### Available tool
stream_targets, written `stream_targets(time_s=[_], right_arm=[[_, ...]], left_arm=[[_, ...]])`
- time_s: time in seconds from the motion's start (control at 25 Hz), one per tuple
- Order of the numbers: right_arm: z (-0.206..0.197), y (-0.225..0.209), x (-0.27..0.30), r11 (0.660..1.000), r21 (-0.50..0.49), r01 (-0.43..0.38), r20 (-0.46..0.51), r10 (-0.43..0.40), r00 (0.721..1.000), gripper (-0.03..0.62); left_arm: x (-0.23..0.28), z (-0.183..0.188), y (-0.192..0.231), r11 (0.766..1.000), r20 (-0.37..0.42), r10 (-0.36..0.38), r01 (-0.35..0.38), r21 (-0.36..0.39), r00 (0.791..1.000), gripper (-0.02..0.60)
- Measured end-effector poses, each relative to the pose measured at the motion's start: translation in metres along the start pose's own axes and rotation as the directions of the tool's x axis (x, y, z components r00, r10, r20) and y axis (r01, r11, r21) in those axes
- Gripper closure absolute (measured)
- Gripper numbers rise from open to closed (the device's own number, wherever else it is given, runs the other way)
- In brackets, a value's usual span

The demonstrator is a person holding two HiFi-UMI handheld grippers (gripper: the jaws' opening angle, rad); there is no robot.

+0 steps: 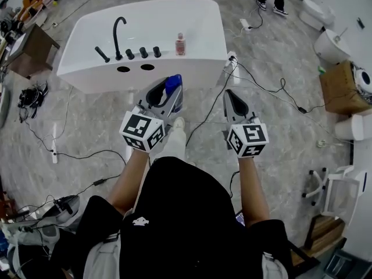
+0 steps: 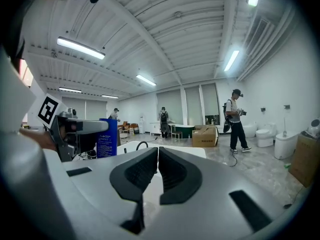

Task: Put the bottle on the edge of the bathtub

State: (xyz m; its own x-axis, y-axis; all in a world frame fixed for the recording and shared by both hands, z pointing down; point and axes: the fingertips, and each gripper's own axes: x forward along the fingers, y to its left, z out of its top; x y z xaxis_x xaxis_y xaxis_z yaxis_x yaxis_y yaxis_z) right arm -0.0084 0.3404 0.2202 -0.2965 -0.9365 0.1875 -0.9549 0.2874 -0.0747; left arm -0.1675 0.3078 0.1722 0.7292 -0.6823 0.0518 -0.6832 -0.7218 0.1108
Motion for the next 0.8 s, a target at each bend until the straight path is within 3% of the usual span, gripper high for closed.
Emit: stream_targets(time_s=[0.48,0.8], right_arm=[[0.005,-0.051,0.091,1.0,0.004,-0.009,-0.048,0.01,0.999,0.569],[0.025,-0.079,0.175,1.0,0.01,0.007,-0.07,-0.007,0.998,0.569]], left_arm=[[0.089,0.006,0.05,0.999,-0.015,-0.038,0.038,0.003,0.999,0.43],[0.157,0.017,0.111,0.998,-0.032,-0.065,0.065,-0.014,0.997,0.43]])
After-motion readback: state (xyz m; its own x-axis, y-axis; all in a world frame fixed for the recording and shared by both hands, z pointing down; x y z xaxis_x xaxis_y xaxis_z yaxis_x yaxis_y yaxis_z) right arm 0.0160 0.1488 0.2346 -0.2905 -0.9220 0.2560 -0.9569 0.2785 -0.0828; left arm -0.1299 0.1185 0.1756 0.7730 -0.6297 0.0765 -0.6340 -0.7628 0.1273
